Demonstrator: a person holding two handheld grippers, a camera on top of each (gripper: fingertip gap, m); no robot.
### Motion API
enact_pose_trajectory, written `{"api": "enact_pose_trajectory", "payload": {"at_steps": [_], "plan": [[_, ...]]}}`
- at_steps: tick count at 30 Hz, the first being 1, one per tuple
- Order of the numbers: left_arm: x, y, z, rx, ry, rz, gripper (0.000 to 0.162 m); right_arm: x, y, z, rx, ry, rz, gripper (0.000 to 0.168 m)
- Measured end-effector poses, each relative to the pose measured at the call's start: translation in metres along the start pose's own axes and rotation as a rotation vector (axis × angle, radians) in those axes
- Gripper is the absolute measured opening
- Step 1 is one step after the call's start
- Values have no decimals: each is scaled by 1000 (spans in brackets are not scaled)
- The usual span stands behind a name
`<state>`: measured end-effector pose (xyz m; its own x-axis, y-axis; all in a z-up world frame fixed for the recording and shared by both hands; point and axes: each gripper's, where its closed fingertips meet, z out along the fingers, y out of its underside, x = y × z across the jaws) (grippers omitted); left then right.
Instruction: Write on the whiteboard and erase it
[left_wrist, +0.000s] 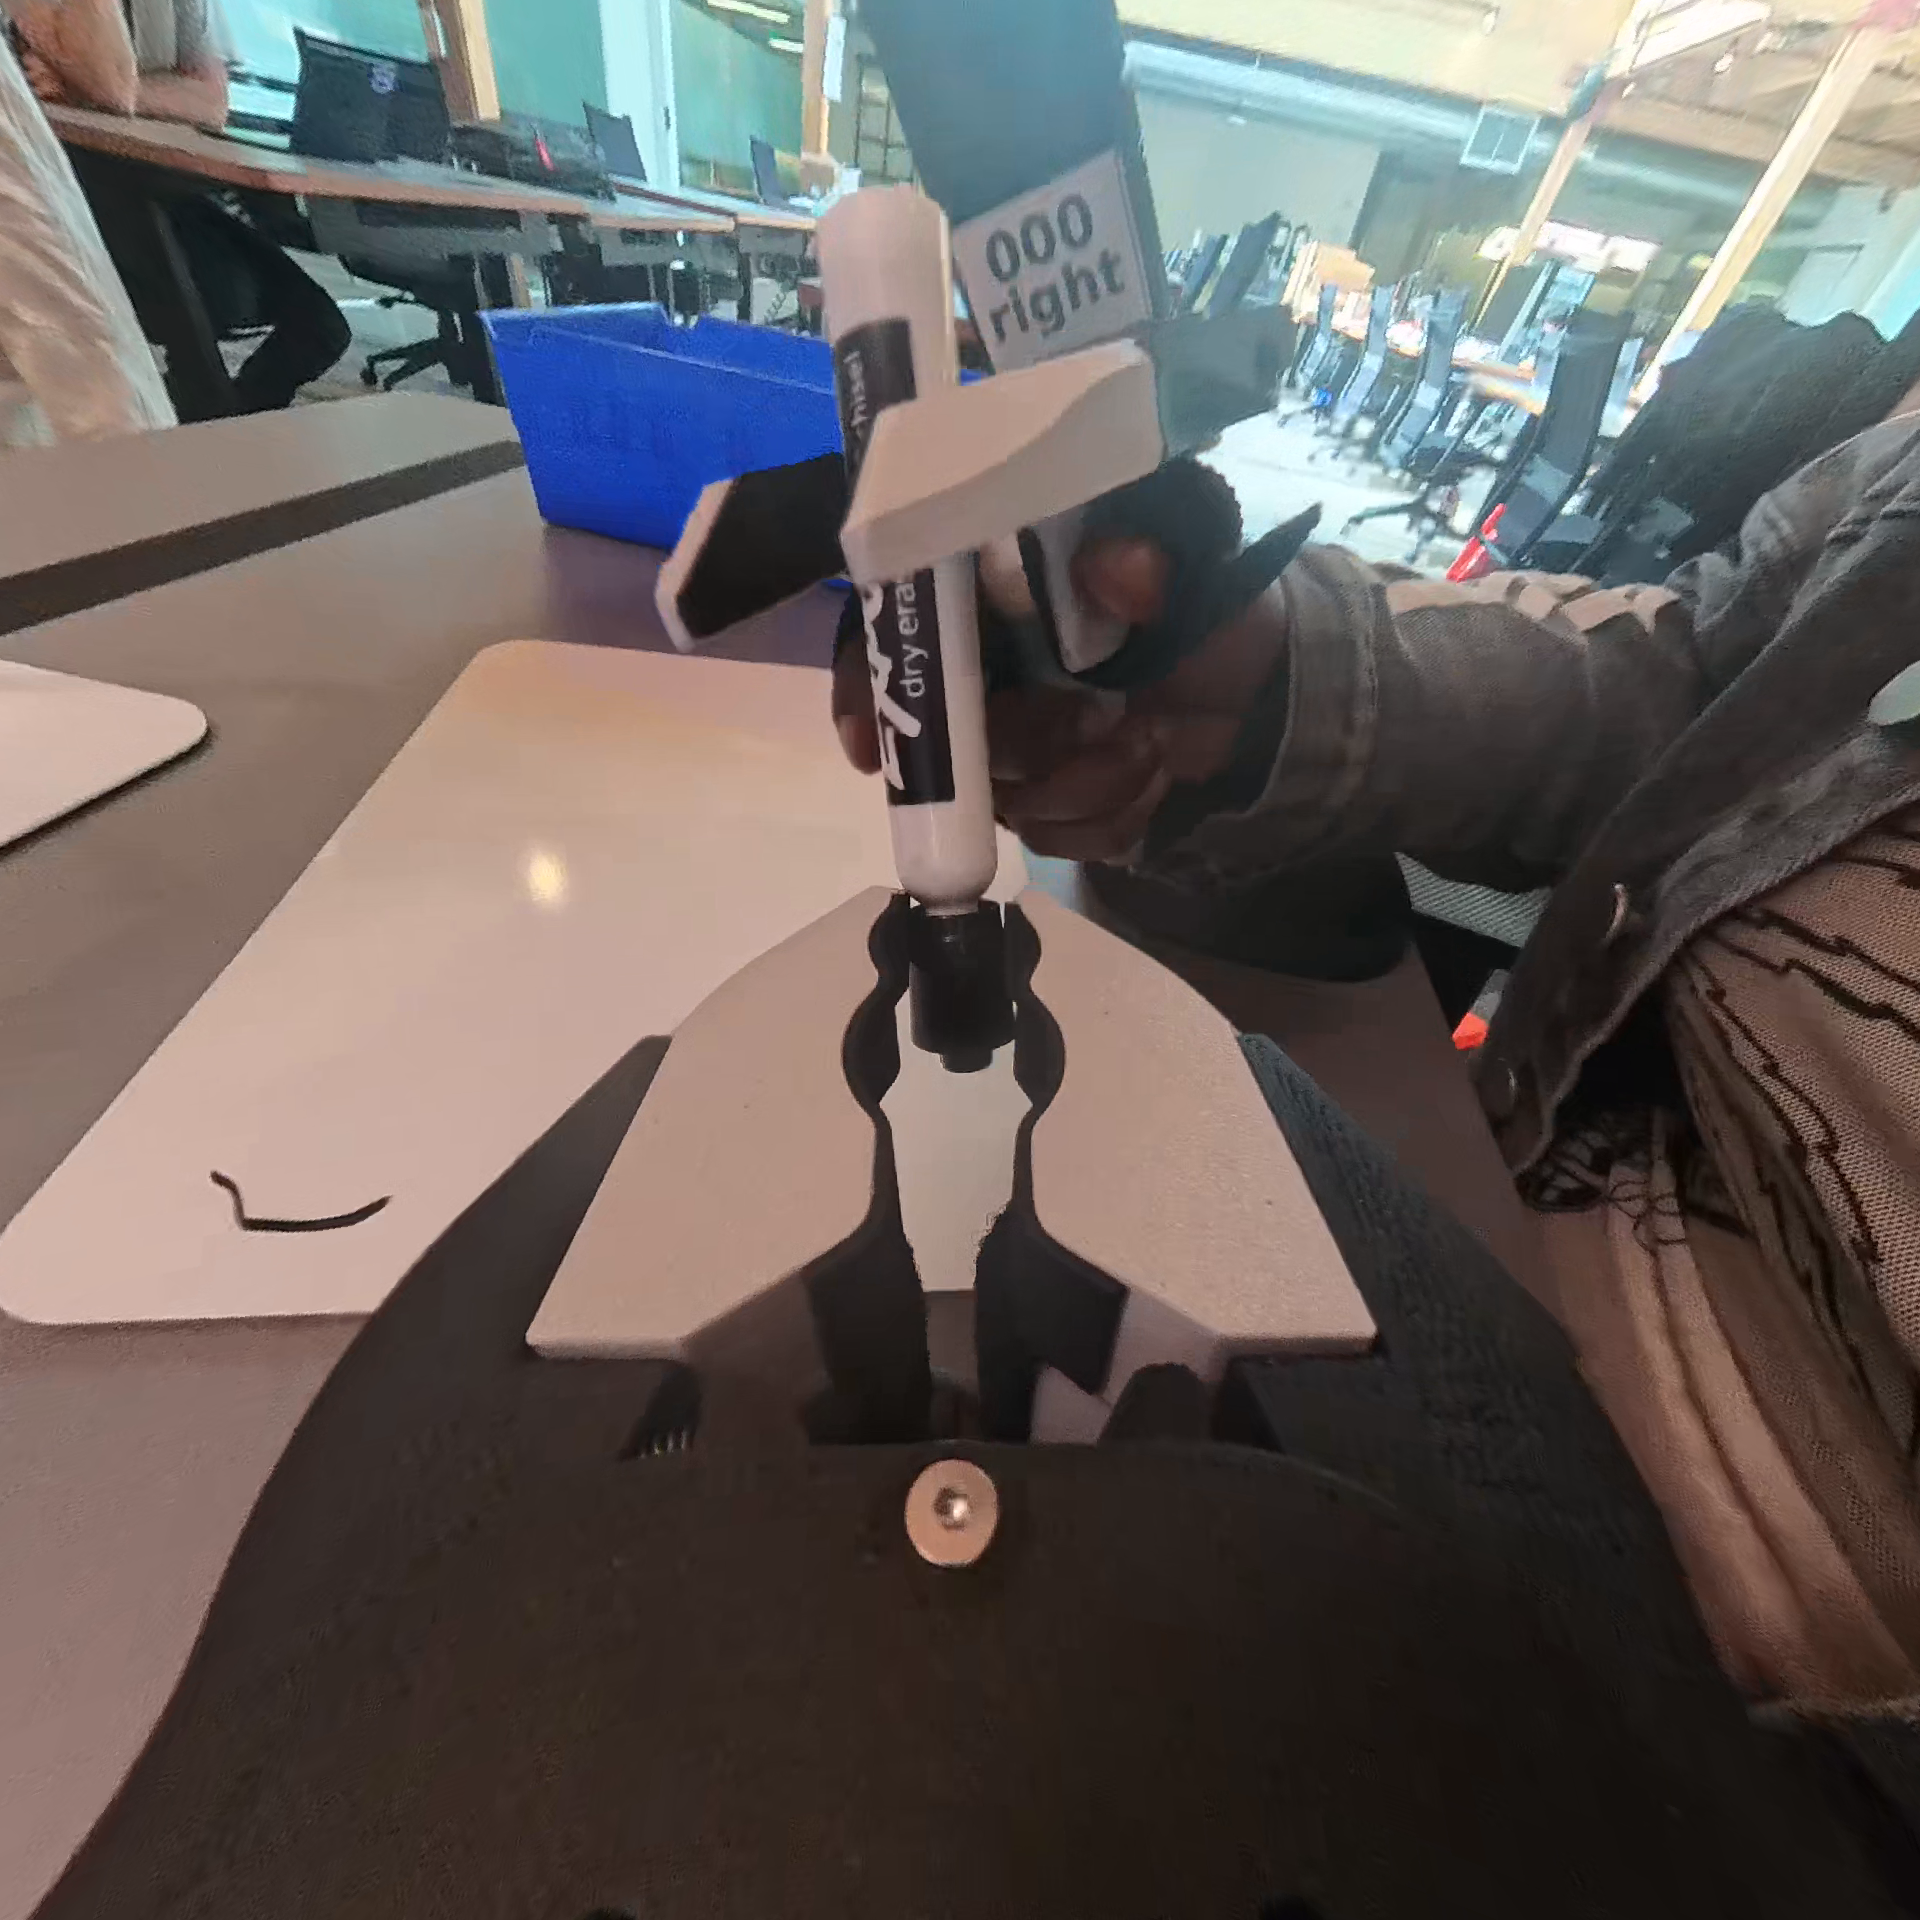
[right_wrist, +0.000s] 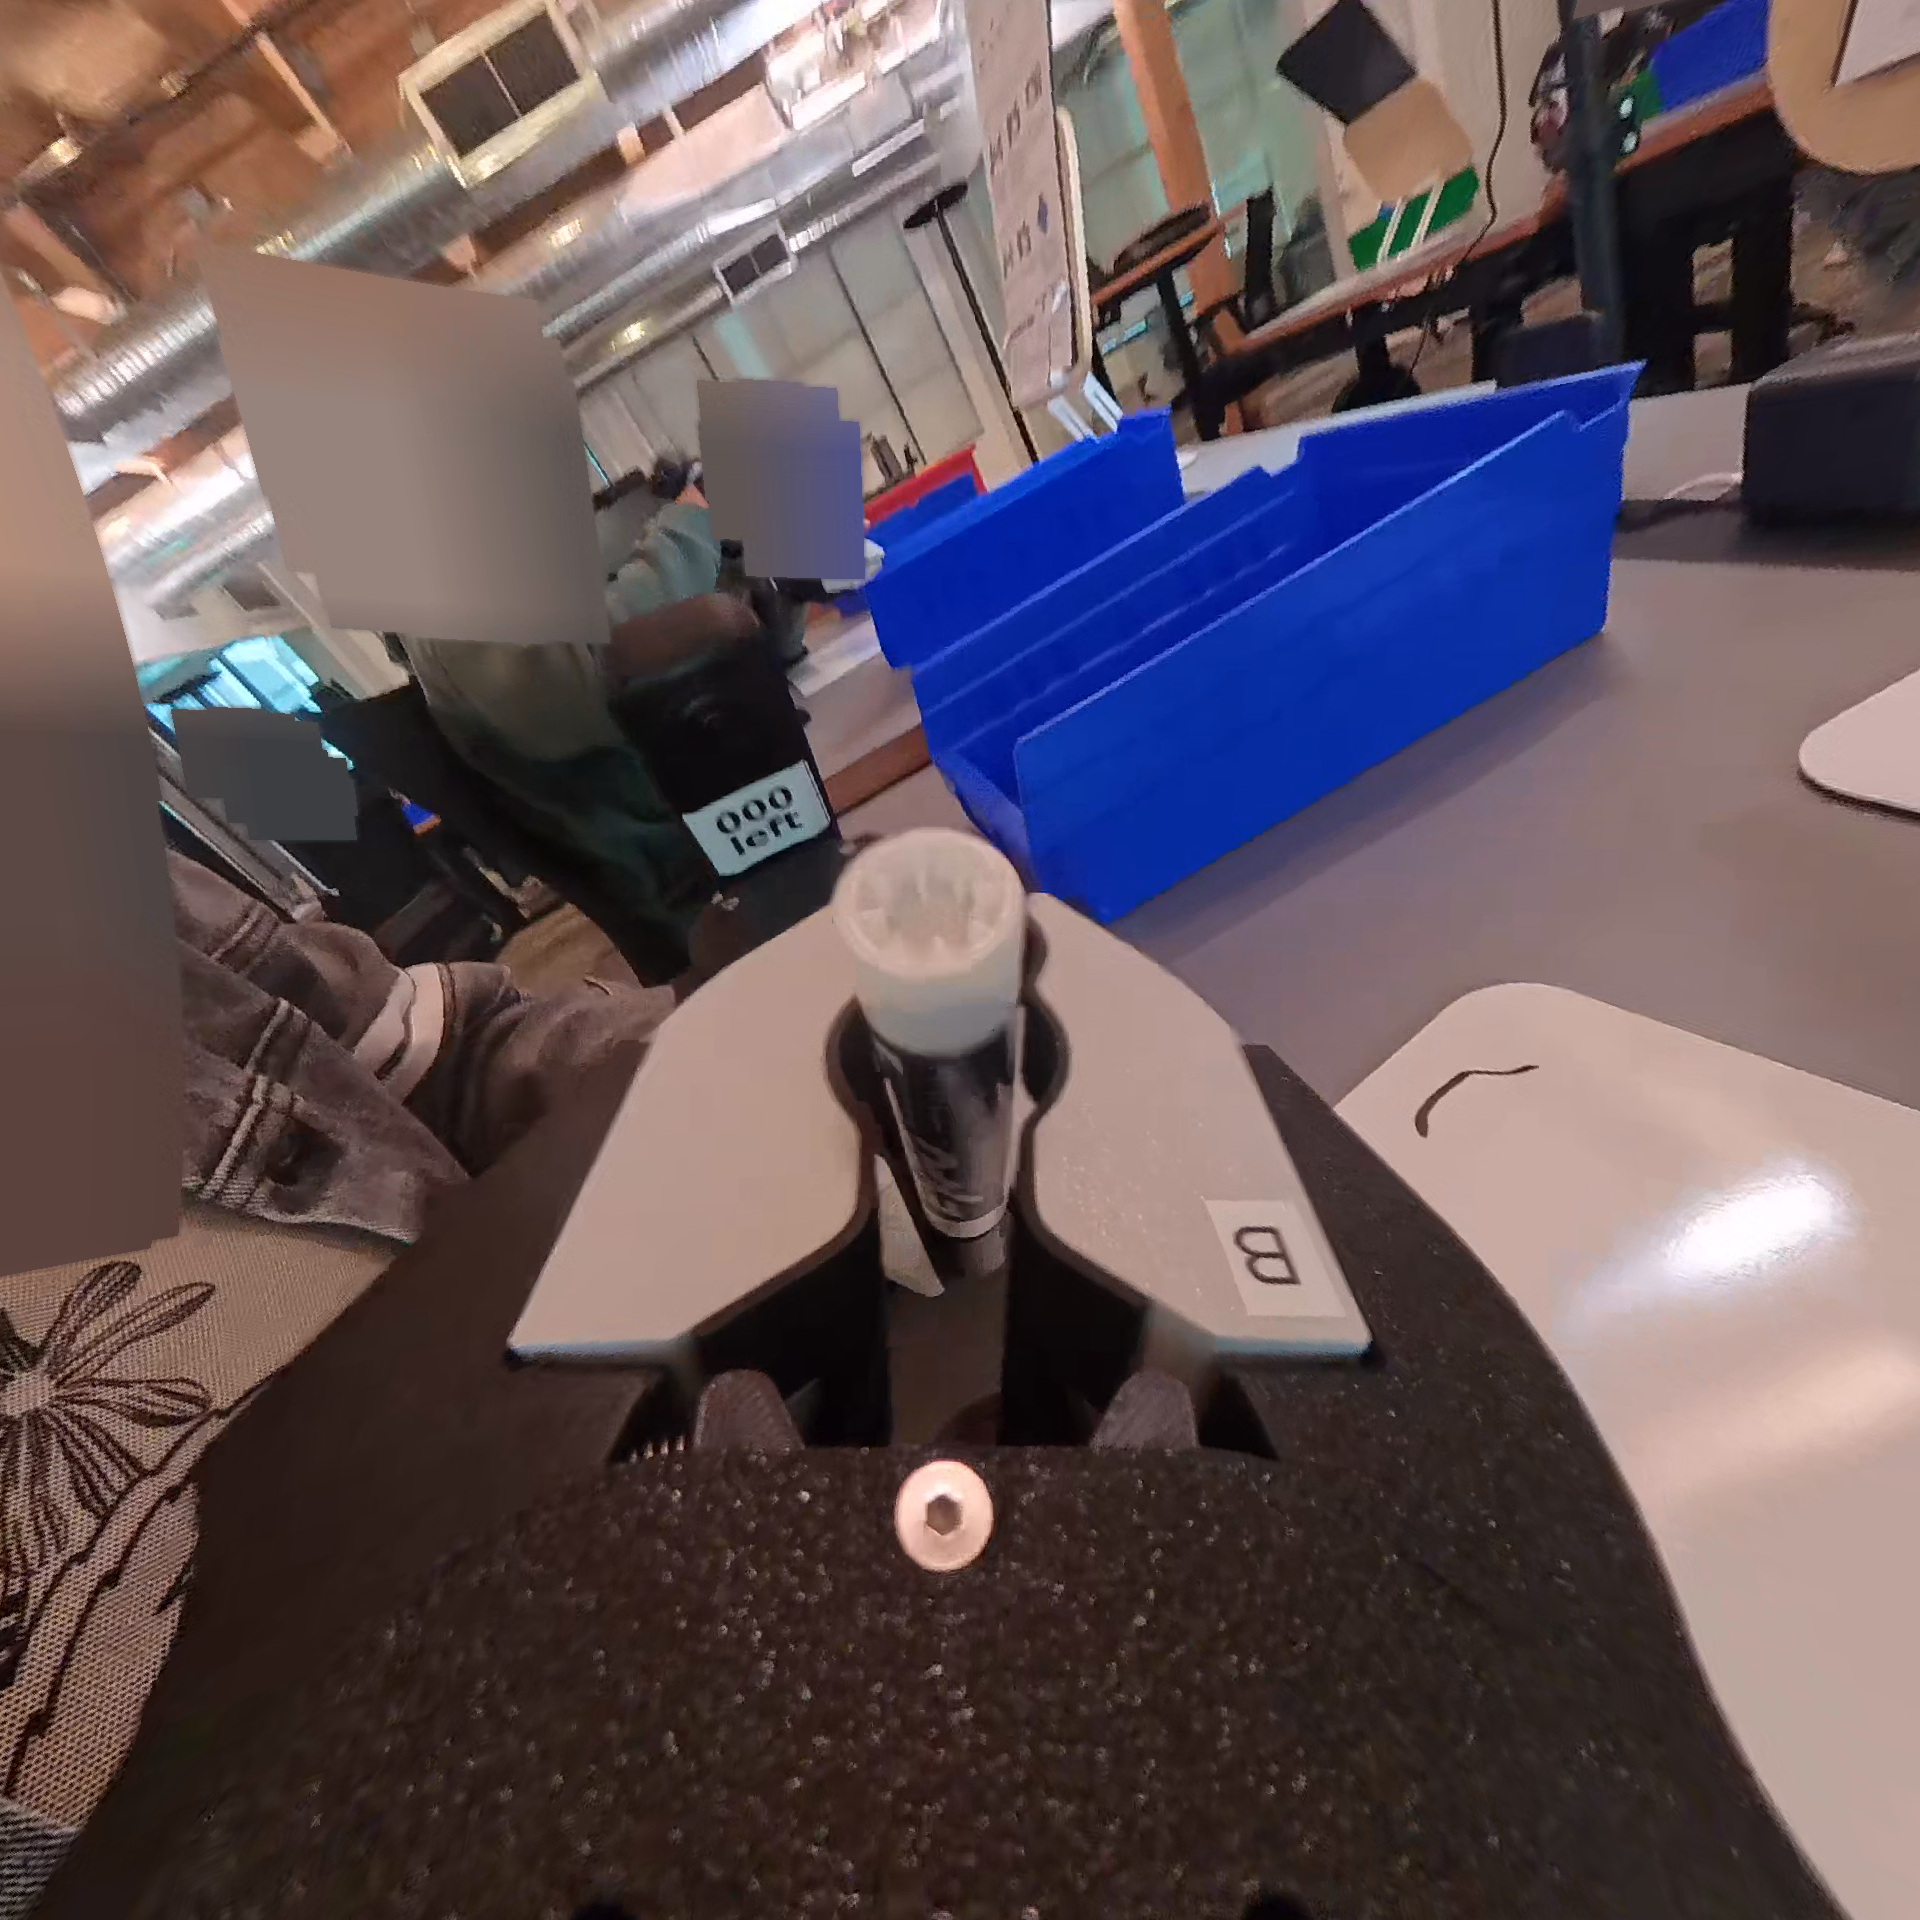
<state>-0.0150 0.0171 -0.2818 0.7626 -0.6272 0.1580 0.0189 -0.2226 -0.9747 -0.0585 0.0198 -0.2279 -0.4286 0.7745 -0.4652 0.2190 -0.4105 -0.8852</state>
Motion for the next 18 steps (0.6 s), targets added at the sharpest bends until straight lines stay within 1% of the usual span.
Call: {"api": "enact_pose_trajectory", "payload": {"at_steps": [1,2,3,4,5,6,8,9,10,11,12,13,15,18], "plan": [[-2,1,0,-18,-10,19,17,1,2,1,-22,14,-14,38],[-3,3,1,-41,-15,31,17,4,6,3,-50,36,-31,51],[-2,4,1,-51,-14,41,17,6,12,5,-89,50,-48,53],[0,4,2,-53,-6,49,17,5,18,7,-120,37,-68,29],[0,5,2,-59,-7,52,17,3,19,8,-118,28,-77,22],[0,5,2,-62,-11,56,17,3,18,9,-102,31,-80,19],[-3,2,0,-45,-21,30,18,3,11,11,-48,29,-74,16],[-5,4,-1,-56,-22,4,21,3,6,12,-22,21,-65,15],[-8,9,-1,-82,-33,-17,30,2,4,13,-6,11,-56,15],[-9,13,-1,-103,-36,-25,34,1,4,15,-7,-1,-47,15],[-6,14,0,-108,-23,-18,32,-1,6,17,-11,-10,-39,14],[-2,15,1,-117,-10,8,21,-1,8,19,-12,-10,-35,14],[-4,21,3,-161,-45,40,21,4,12,19,-18,8,-34,14],[-10,29,2,-195,-65,12,19,14,23,16,-57,51,-49,13]]}}
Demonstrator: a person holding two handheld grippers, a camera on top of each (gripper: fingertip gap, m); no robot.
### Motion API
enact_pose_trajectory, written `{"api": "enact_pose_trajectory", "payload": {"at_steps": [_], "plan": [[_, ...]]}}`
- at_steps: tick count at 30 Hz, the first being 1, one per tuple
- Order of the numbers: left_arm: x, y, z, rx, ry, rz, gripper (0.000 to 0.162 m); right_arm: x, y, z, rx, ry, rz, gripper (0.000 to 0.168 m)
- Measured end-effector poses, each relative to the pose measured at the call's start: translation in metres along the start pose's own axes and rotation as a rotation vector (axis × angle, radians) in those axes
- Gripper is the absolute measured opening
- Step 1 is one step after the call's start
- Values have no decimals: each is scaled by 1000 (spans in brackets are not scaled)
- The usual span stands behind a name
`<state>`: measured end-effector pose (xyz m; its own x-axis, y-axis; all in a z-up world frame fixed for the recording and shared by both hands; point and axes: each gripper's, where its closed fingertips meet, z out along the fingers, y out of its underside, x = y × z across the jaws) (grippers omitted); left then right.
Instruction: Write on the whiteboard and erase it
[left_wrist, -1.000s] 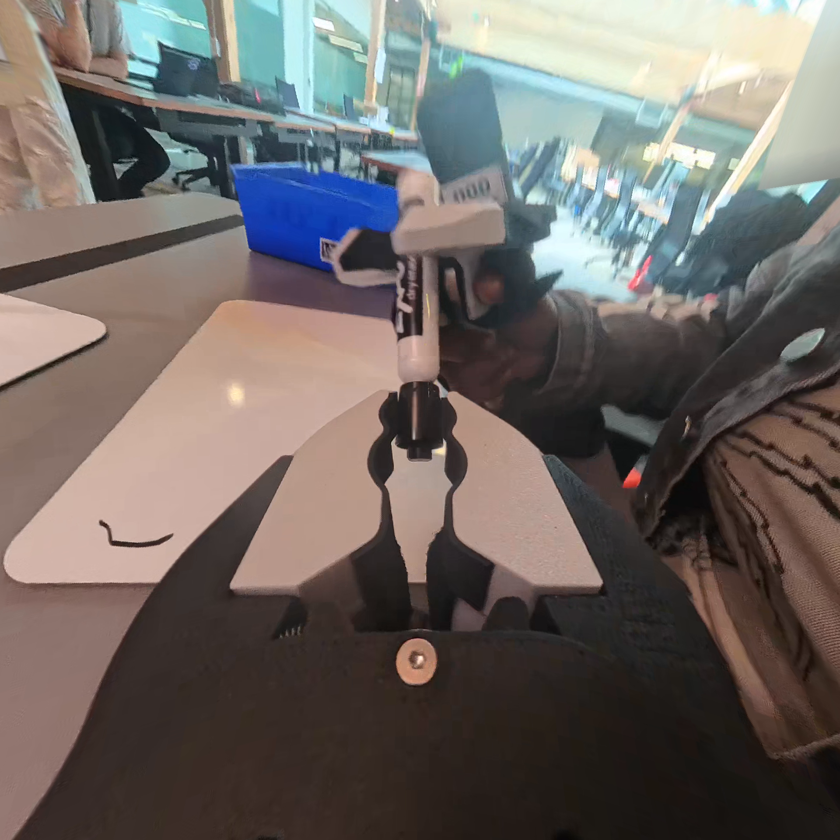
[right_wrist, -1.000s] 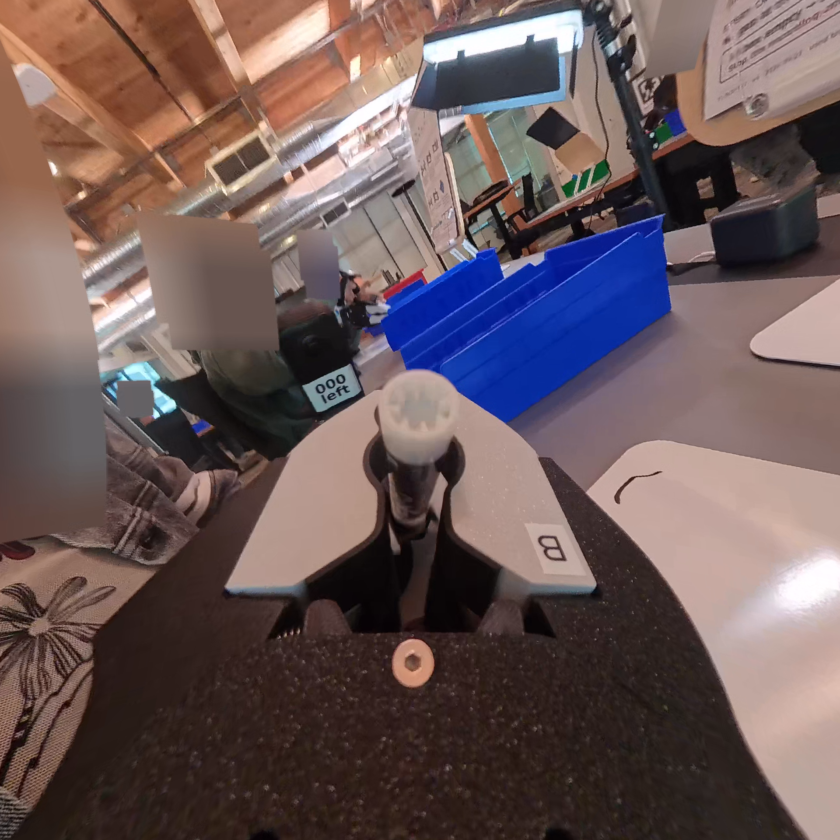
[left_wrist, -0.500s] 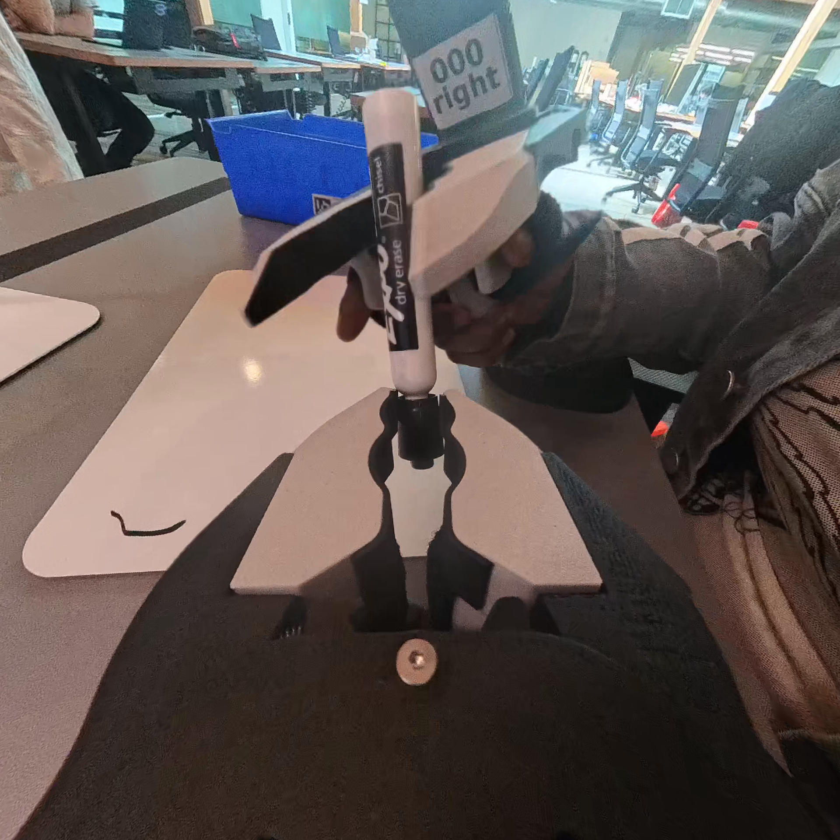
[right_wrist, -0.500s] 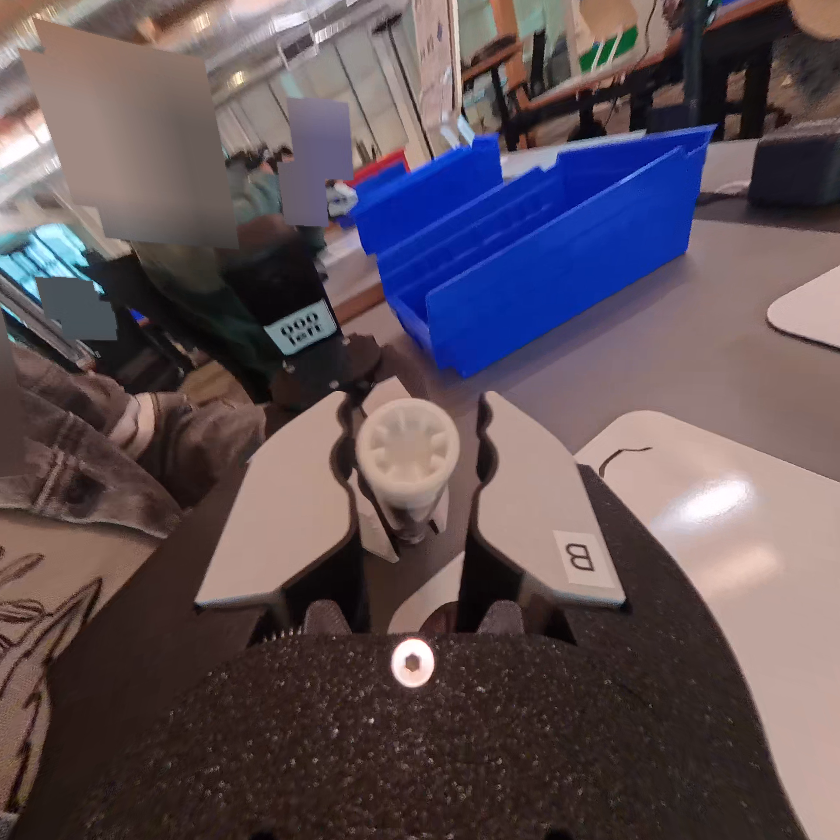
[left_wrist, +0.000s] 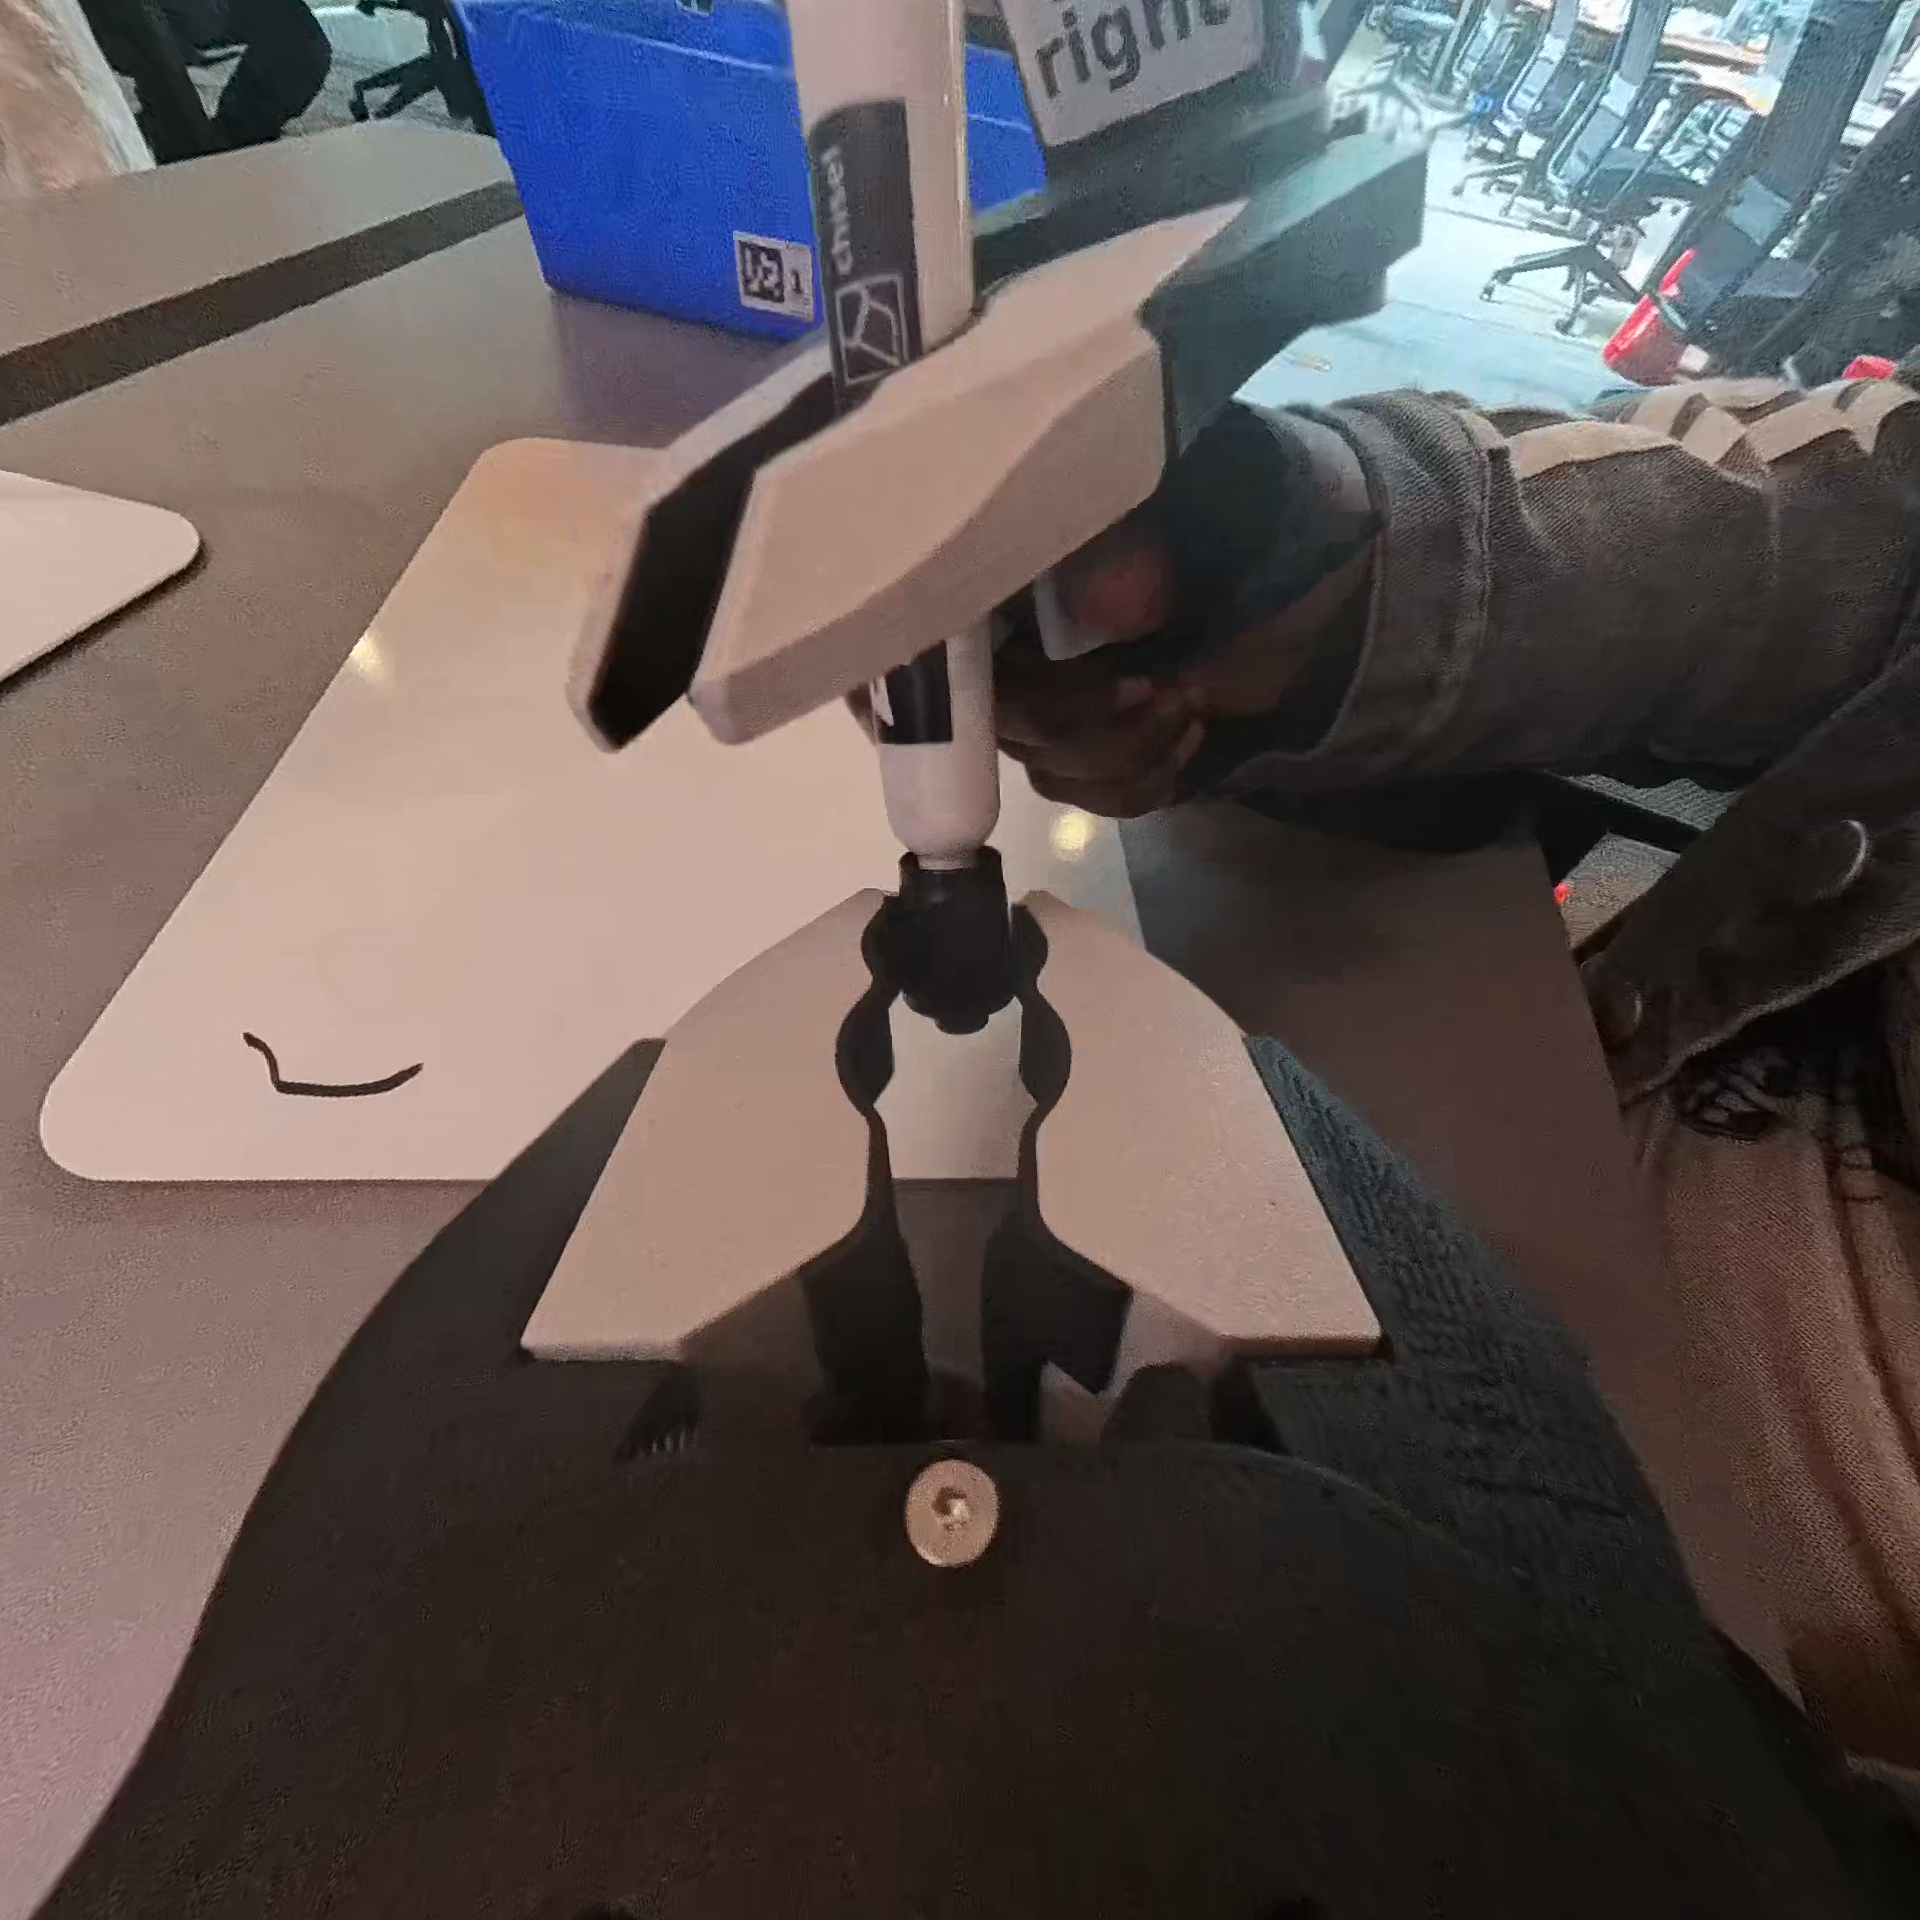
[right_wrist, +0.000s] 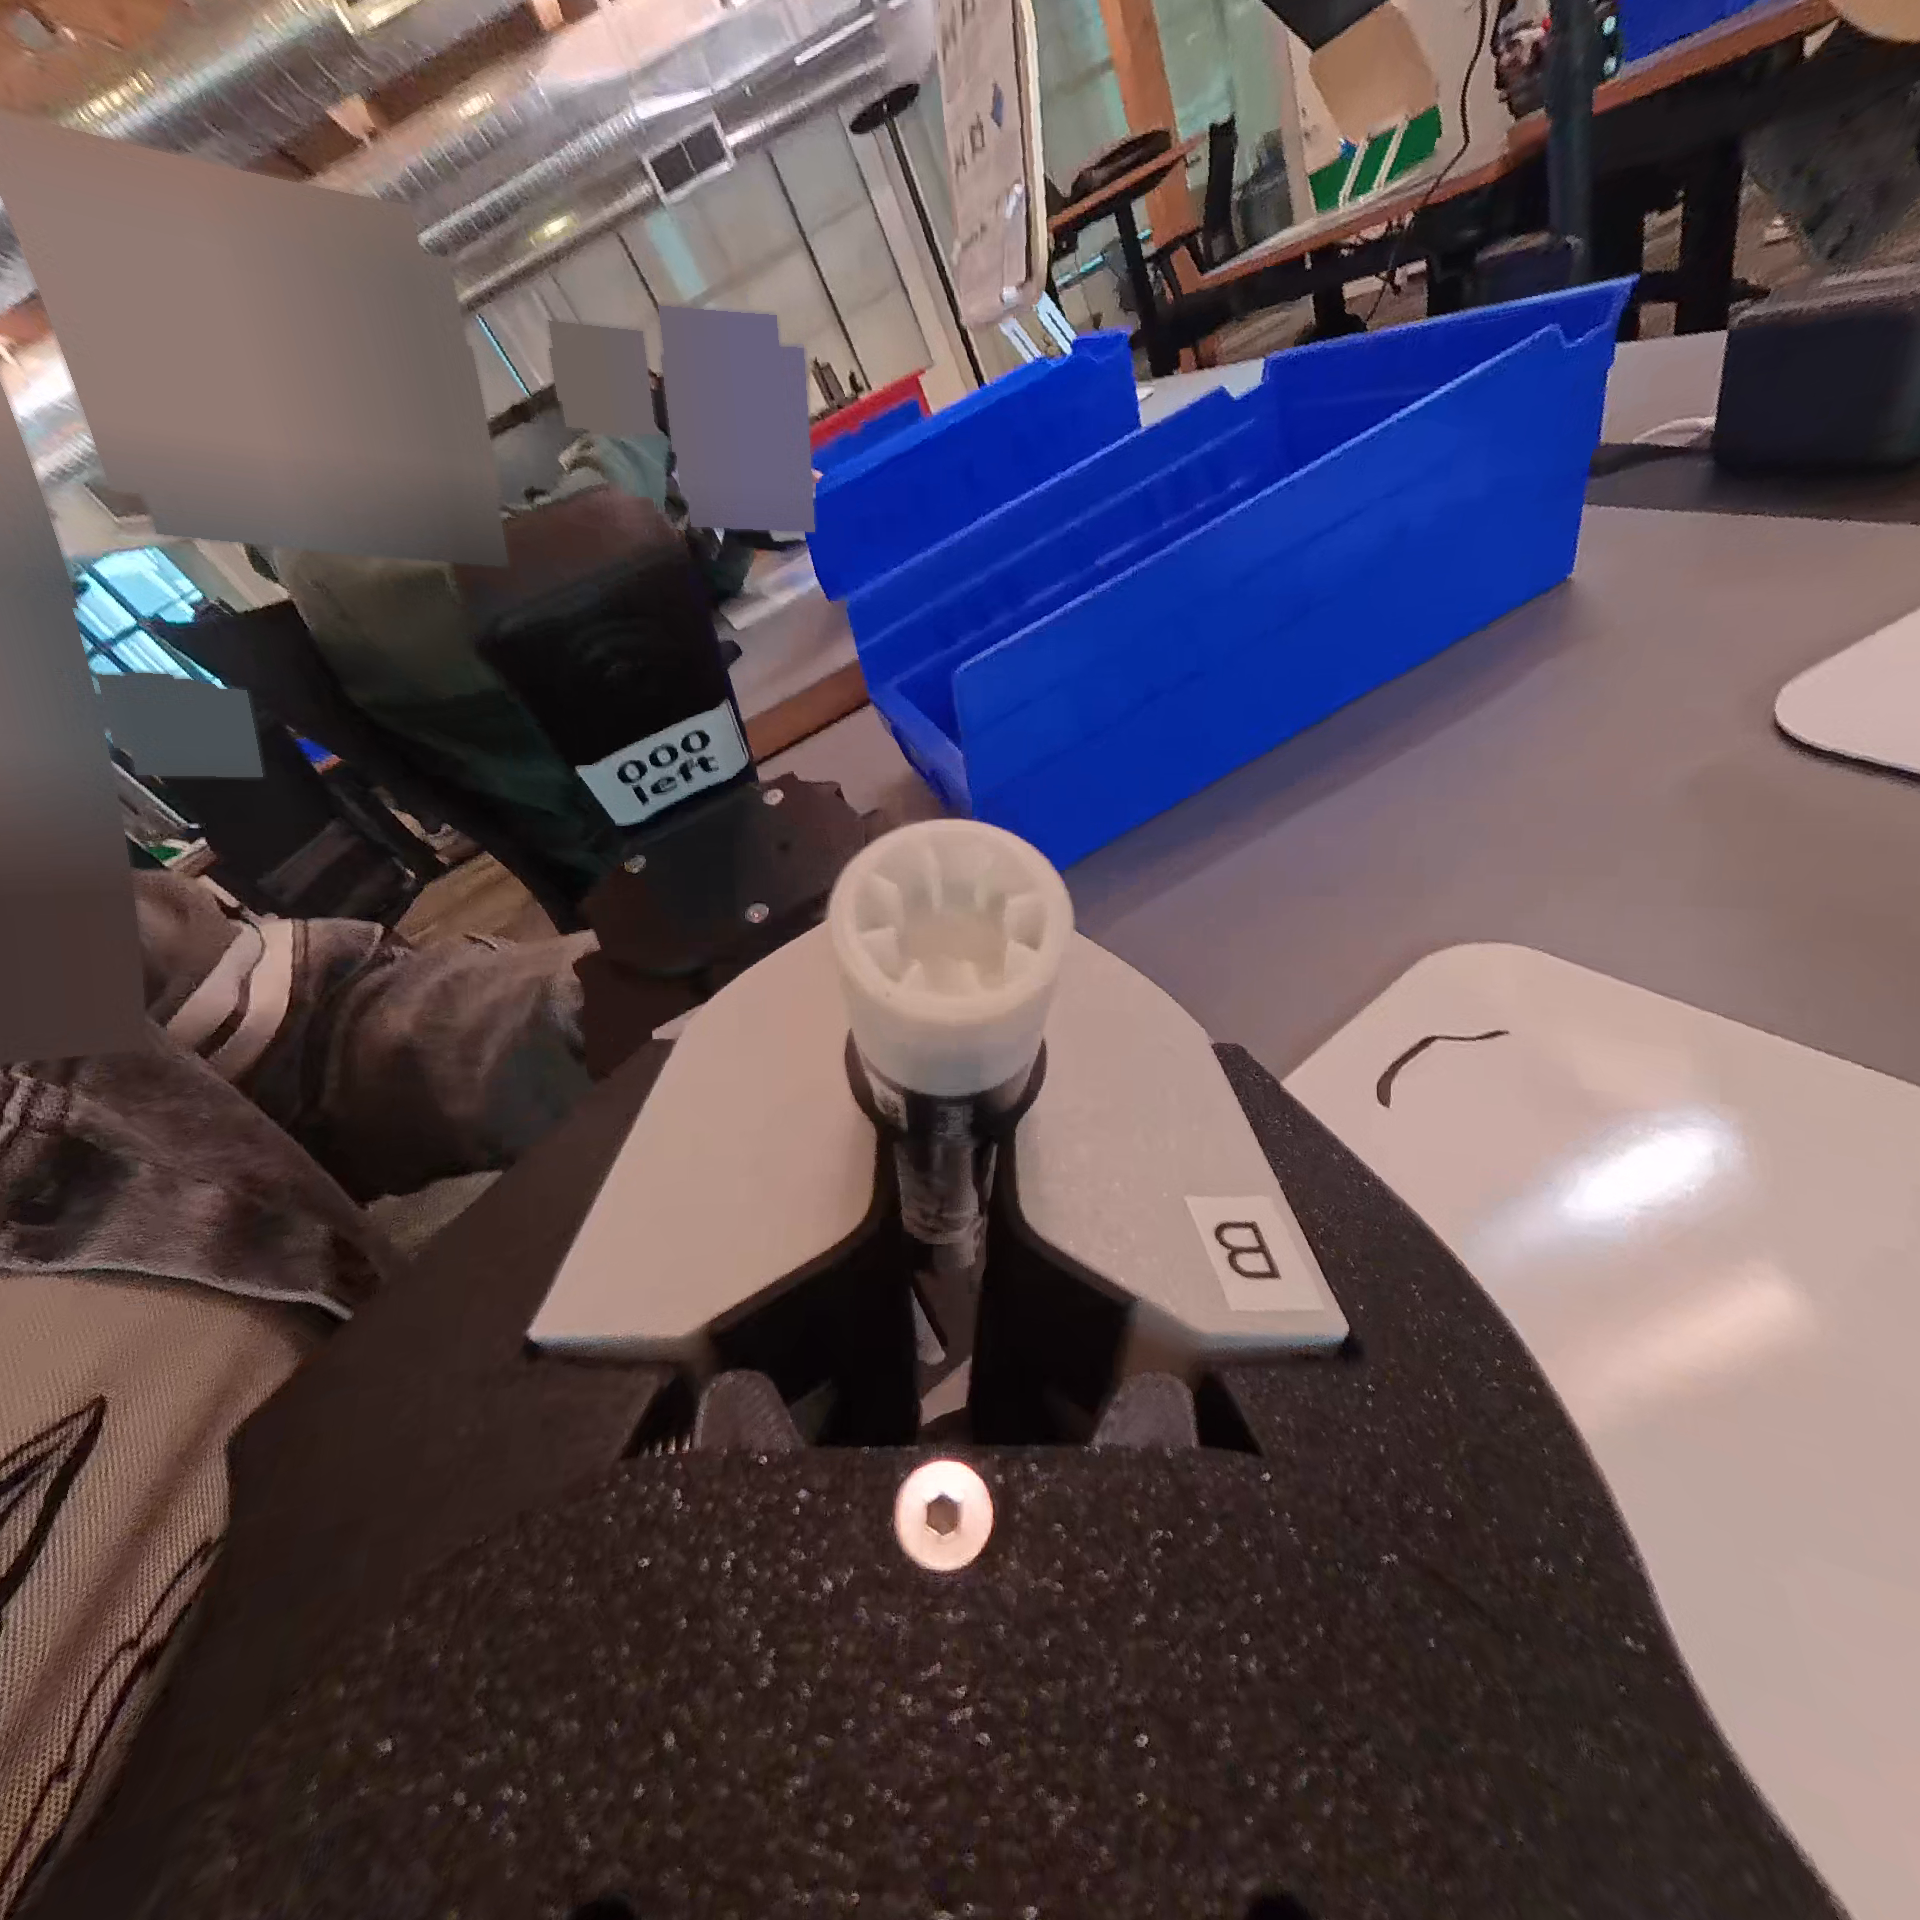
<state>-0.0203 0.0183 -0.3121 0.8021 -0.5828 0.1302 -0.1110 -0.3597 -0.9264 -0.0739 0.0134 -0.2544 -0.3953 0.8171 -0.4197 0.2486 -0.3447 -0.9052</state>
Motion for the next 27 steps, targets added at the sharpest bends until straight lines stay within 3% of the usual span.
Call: {"api": "enact_pose_trajectory", "payload": {"at_steps": [10,20,22,25,27], "plan": [[-1,15,7,-114,-6,-11,17,13,14,0,37,43,93,12],[-6,5,5,-37,-19,-47,17,11,15,8,23,75,4,12],[-6,-6,3,33,0,-77,18,9,5,6,58,52,40,12],[-2,-3,-2,-7,33,-106,25,4,11,5,20,32,125,14],[0,0,-8,-54,7,-86,18,2,18,4,-25,33,170,19]]}}
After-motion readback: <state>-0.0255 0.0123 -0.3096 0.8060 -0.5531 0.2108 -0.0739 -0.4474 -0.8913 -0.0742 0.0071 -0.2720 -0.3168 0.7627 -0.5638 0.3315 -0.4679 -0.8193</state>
